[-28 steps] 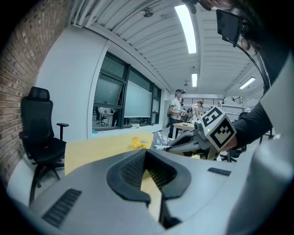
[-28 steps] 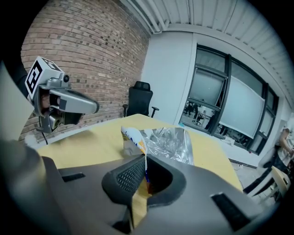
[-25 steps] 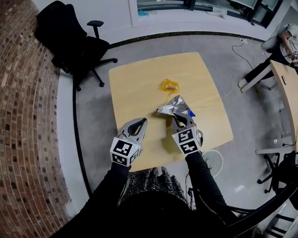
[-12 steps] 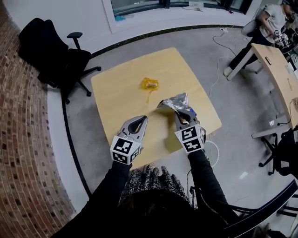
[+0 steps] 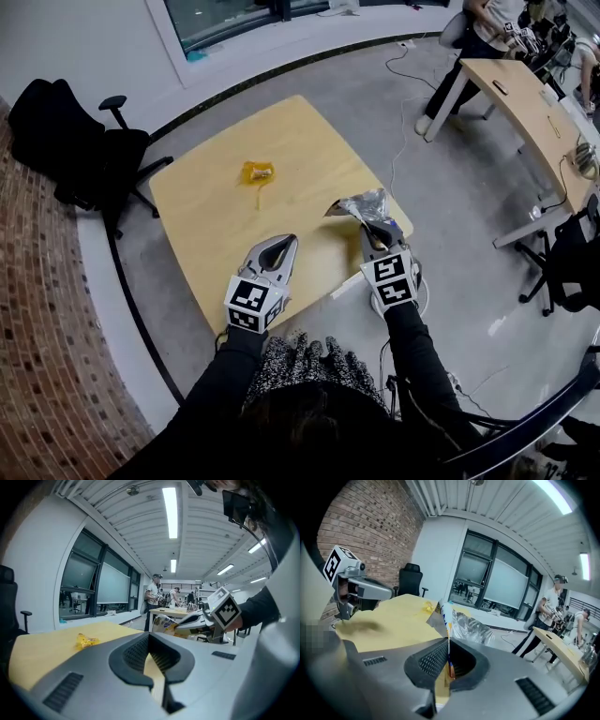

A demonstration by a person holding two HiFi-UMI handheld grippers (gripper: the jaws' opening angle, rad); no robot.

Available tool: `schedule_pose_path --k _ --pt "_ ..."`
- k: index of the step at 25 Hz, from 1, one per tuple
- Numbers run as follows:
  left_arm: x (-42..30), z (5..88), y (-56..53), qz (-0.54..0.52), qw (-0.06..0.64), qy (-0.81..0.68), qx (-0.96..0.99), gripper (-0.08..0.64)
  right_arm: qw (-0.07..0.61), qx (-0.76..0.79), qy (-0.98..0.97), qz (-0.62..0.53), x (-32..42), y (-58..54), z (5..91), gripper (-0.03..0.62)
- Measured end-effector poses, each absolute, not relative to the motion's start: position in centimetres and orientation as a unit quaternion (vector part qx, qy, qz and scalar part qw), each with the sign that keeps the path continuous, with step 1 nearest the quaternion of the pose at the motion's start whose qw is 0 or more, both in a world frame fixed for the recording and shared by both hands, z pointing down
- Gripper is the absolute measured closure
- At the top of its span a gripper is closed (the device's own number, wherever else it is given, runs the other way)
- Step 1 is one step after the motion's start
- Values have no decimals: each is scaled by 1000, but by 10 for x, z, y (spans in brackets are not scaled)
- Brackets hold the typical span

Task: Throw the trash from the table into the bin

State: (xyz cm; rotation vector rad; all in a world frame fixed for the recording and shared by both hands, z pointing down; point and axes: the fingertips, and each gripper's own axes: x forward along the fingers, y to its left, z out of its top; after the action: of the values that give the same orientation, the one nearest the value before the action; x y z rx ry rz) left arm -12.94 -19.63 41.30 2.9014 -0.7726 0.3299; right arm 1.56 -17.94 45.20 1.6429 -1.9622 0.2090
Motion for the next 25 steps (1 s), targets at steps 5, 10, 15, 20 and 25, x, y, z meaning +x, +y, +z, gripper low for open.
schedule_pose_path --k 5,10,15,20,25 --pt "-93 412 -175 111 55 -221 967 572 271 644 -710 91 53 -147 450 581" --pt "-51 412 -151 114 48 -184 975 572 261 673 -684 101 92 -111 449 581" --pt "-5 409 -124 114 39 -143 982 572 251 701 -658 112 130 -73 448 581" --pt "40 407 -93 113 32 -105 988 572 244 725 -633 122 167 -34 450 581" --pt "82 411 -57 116 30 -73 990 572 235 745 -610 135 204 8 456 581"
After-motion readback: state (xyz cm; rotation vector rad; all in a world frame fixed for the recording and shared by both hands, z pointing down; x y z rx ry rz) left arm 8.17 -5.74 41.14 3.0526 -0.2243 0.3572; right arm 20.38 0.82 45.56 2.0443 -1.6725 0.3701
